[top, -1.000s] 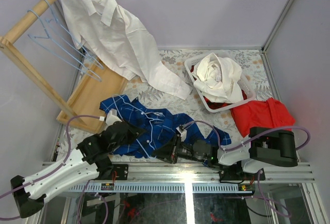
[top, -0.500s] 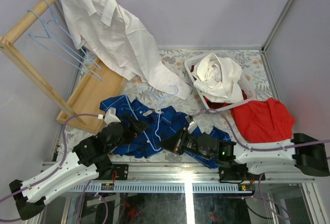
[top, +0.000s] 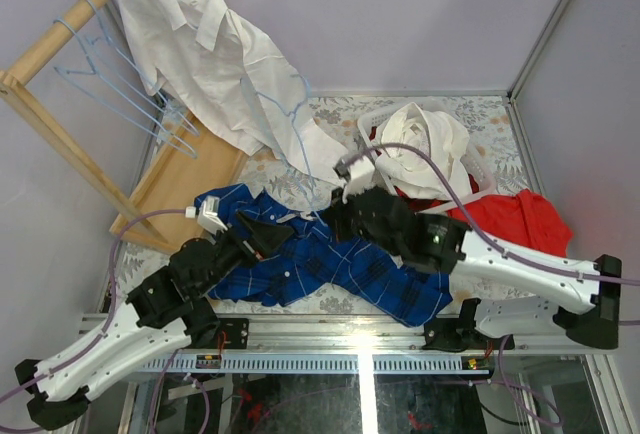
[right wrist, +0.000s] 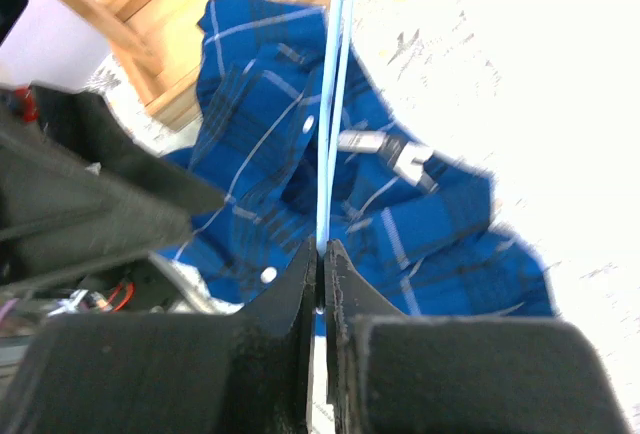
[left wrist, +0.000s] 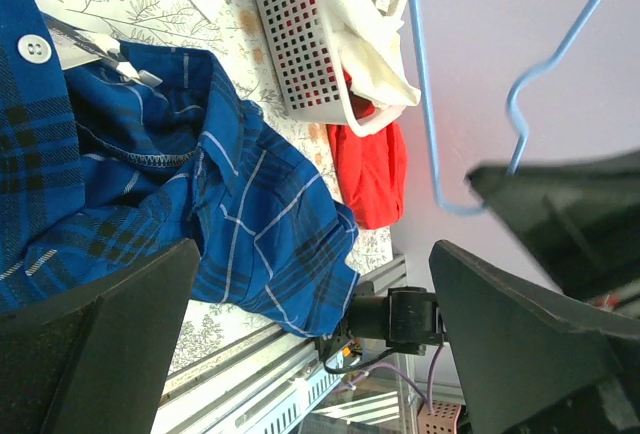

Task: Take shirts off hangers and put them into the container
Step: Pick up the hanger at the center of the board.

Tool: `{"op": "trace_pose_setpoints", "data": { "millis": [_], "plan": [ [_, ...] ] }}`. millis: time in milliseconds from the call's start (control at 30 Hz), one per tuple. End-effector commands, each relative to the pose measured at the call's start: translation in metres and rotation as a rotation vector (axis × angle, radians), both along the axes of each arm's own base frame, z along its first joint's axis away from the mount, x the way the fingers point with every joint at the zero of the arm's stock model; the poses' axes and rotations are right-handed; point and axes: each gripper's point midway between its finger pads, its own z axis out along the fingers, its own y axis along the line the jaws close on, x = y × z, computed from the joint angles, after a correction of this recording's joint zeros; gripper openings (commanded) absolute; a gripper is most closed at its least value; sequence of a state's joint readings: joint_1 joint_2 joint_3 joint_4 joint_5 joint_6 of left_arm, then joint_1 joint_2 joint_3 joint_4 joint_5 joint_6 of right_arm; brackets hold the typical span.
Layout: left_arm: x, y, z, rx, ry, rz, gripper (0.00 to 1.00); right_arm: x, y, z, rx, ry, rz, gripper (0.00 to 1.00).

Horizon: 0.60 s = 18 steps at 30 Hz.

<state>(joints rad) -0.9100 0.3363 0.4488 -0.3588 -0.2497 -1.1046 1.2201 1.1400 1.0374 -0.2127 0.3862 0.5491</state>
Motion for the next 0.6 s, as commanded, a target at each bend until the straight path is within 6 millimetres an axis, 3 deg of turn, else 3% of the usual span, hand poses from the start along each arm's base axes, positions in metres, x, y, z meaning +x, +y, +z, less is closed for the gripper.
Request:
{"op": "trace_pose_setpoints", "data": {
  "millis": [0,167,267,567],
  "plan": [
    [-0.006,0.001,0.031,-0.07,-0.055,-0.02,1.0,0.031,0.005,0.043,-0.203,-0.18,0.189,0.0],
    [-0.008,0.007,0.038,-0.05,-0.08,-0.021,1.0,0.061,0.04,0.071,-0.29,-0.254,0.305,0.0],
    [-0.008,0.009,0.031,-0.008,-0.059,-0.014,1.0,0.078,0.065,0.094,-0.269,-0.278,0.38,0.0],
    [-0.006,0.003,0.012,0.044,0.003,-0.026,1.0,0.141,0.147,0.127,-0.199,-0.358,0.385,0.0]
  ]
}}
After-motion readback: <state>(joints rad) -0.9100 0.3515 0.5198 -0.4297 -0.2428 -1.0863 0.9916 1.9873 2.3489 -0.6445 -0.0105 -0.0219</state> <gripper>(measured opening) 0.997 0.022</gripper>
